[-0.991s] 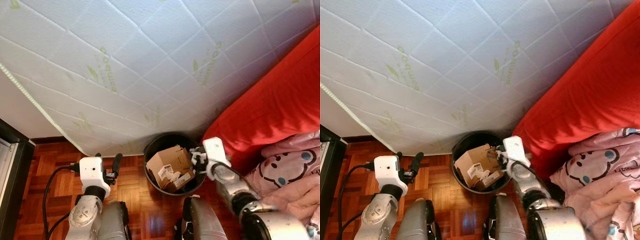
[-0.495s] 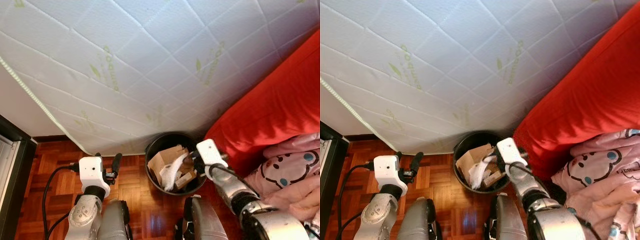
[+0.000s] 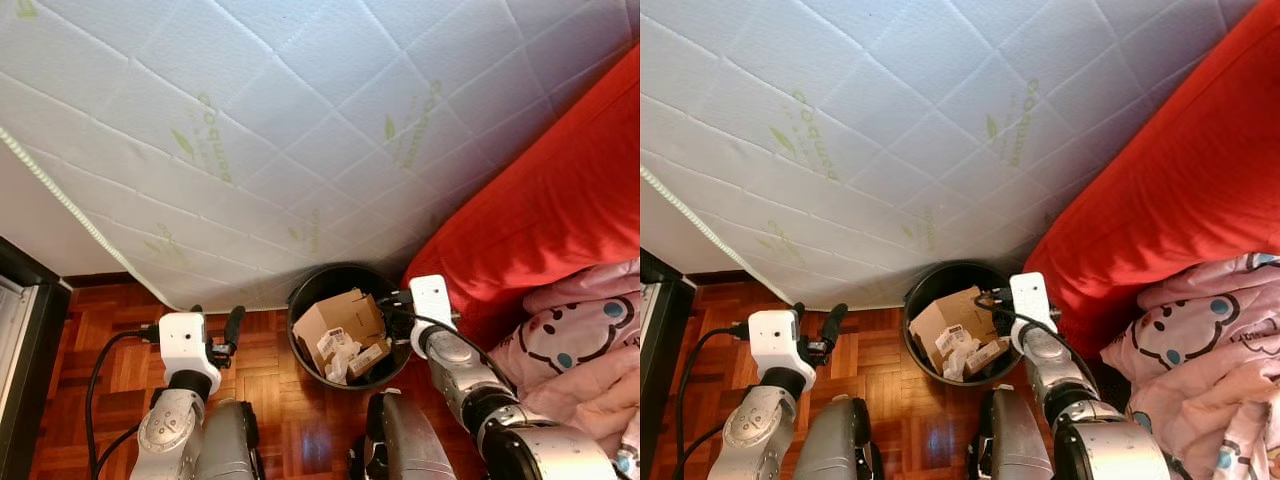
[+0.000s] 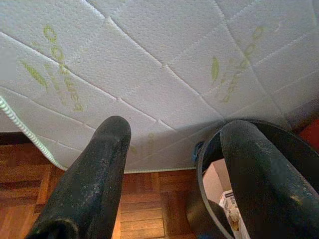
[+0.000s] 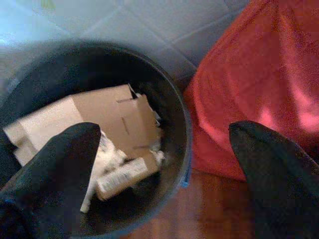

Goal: Clean up the room

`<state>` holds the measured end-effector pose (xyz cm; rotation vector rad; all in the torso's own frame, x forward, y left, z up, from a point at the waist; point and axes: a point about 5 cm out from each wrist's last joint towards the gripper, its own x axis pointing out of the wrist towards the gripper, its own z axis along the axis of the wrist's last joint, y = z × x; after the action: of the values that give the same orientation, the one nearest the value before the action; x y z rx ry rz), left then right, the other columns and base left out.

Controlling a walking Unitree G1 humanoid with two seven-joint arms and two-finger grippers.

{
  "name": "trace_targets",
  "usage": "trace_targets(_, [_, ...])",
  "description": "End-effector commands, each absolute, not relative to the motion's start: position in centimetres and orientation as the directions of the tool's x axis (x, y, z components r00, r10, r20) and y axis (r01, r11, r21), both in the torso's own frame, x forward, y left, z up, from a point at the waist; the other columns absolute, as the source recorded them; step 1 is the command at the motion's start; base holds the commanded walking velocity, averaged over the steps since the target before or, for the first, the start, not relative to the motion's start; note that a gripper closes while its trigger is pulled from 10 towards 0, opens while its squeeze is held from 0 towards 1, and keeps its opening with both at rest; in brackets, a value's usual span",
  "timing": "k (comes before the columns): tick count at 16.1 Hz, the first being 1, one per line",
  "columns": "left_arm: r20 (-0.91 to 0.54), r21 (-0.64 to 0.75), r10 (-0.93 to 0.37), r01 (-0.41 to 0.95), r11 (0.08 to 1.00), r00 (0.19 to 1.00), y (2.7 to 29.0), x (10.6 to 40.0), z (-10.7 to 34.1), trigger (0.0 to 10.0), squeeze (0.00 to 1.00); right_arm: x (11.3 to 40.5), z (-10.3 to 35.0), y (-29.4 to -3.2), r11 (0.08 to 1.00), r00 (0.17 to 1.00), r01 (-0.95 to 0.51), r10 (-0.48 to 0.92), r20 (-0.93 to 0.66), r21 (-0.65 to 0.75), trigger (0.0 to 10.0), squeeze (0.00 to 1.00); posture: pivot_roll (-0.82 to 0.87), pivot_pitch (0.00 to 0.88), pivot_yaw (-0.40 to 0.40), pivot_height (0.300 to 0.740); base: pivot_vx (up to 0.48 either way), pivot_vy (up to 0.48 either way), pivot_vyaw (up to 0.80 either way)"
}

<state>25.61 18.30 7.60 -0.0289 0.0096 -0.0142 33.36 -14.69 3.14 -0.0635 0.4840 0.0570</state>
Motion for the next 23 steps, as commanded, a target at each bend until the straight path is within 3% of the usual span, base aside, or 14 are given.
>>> trace_targets(1, [-0.057, -0.031, -0.002, 0.000, 1.000, 0.998, 18.5, 25.3, 6.7, 10.0, 0.00, 32.4, 2.1, -15.2, 0.998, 0.884, -0.021, 0.045, -0.466, 0.057, 10.0, 0.00, 0.01, 0.261, -0.061, 0.628, 0.000, 0.000, 0.00])
trace_targets(7, [-0.067, -0.037, 0.012, -0.014, 0.999, 0.998, 18.8, 25.8, 6.3, 10.0, 0.00, 29.4, -0.9, -16.7, 0.999, 0.828, -0.014, -0.008, -0.561, -0.035, 10.0, 0.00, 0.01, 0.238, -0.059, 0.698, 0.000, 0.000, 0.00])
trace_targets(10, [-0.110, -0.040, 0.042, -0.046, 0.998, 0.993, 19.7, 25.8, 5.2, 10.0, 0.00, 28.0, -2.1, -17.0, 1.000, 0.810, -0.005, -0.003, -0.586, -0.012, 10.0, 0.00, 0.01, 0.219, -0.055, 0.740, 0.000, 0.000, 0.00])
trace_targets(16, [-0.310, -0.088, 0.074, -0.106, 0.990, 0.948, 20.4, 25.9, 0.8, 10.0, 0.00, 24.9, -4.5, -18.1, 0.998, 0.749, 0.059, -0.030, -0.662, 0.021, 10.0, 0.00, 0.01, 0.159, -0.064, 0.740, 0.000, 0.000, 0.00])
trace_targets(19, [-0.462, -0.112, 0.094, -0.163, 0.980, 0.882, 20.5, 24.8, -2.2, 10.0, 0.00, 22.5, -6.0, -19.0, 0.994, 0.688, 0.106, -0.064, -0.723, 0.012, 10.0, 0.00, 0.00, 0.093, -0.055, 0.740, 0.000, 0.000, 0.00])
trace_targets(23, [-0.587, -0.046, 0.083, -0.135, 0.990, 0.805, 20.9, 23.0, -4.5, 10.0, 0.00, 20.7, -6.9, -20.2, 0.980, 0.653, 0.195, -0.109, -0.749, 0.028, 10.0, 0.00, -0.01, 0.037, -0.031, 0.740, 0.000, 0.000, 0.00])
